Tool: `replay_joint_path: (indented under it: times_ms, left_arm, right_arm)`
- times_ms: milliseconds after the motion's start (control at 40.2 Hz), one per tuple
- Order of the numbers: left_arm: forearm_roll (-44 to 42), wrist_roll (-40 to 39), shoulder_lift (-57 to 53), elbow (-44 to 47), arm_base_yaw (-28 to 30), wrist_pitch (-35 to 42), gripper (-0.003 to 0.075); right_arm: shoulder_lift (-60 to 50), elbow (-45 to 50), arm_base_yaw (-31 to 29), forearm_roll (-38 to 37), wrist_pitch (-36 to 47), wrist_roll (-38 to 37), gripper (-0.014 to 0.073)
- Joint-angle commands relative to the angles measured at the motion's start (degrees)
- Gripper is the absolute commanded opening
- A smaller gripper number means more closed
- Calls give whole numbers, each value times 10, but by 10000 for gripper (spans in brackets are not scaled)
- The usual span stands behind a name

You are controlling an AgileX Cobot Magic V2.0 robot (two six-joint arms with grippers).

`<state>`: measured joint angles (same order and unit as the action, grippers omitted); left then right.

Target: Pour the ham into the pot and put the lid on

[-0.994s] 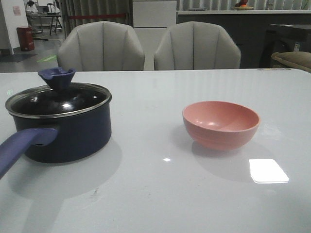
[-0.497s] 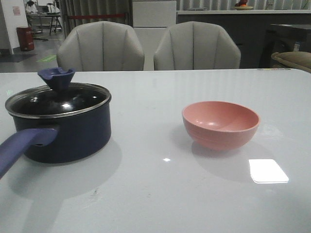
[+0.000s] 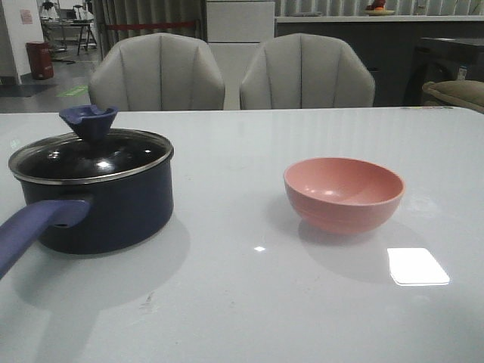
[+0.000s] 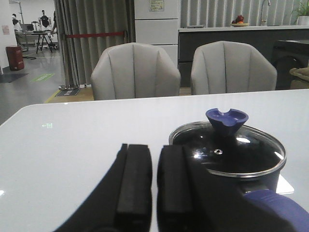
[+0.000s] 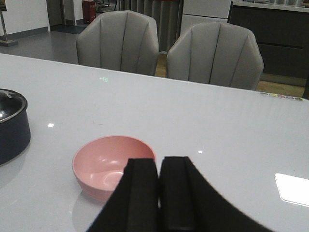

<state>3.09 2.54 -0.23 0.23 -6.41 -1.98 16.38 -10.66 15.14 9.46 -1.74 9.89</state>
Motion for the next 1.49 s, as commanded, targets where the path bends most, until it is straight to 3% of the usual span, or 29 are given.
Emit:
replay_joint_path:
  times_ms: [0, 671, 795, 1168, 1466]
  left_arm:
    - [3, -1, -11, 12, 2, 49, 133]
    - [3, -1, -11, 12, 2, 49, 133]
    - [3, -1, -11, 12, 2, 49, 133]
    - [3, -1, -11, 12, 2, 49, 133]
    - [3, -1, -11, 12, 2, 49, 133]
  right_arm:
    - [3, -16, 0, 0, 45, 5, 150]
    - [-26, -11, -4, 0, 40, 5, 150]
    - [-57, 9, -5, -50, 41, 4, 150]
    - [-176, 89, -80, -139, 41, -131, 150]
    - [-181, 119, -79, -139, 45, -143, 150]
